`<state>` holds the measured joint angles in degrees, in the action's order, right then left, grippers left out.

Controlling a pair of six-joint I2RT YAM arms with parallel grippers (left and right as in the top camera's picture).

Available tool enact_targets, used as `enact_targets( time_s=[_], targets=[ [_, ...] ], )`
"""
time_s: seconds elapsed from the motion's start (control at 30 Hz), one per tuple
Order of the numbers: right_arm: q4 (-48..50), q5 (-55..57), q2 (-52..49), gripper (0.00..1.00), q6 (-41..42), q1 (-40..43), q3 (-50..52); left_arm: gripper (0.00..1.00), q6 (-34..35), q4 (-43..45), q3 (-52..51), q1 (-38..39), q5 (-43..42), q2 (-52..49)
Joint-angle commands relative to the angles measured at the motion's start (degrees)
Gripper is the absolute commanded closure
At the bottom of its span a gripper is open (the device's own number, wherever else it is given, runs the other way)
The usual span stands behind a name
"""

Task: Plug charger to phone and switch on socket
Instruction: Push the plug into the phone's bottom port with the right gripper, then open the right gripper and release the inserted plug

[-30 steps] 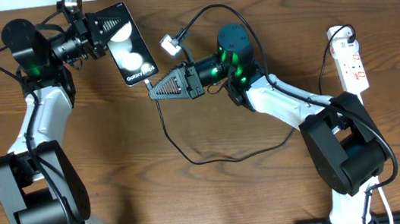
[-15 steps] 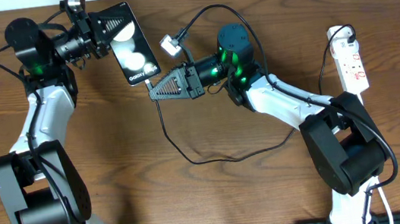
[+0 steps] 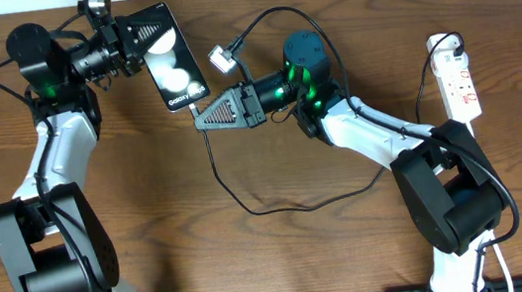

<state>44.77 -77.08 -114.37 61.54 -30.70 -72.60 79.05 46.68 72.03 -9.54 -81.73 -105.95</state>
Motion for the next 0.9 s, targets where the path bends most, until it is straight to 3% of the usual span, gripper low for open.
enact_targets(
  time_s=[0.0, 0.87],
  targets=[
    [0.02, 3.67, -0.39, 0.99, 4.42, 0.28, -0.37, 0.93, -2.4, 0.59, 0.96, 0.37, -1.84, 1.49],
    [0.0, 9.01, -0.39, 0.99, 5.05, 0.31, -0.37, 0.93, -4.02, 0.59, 0.96, 0.37, -6.34, 1.49]
  ],
)
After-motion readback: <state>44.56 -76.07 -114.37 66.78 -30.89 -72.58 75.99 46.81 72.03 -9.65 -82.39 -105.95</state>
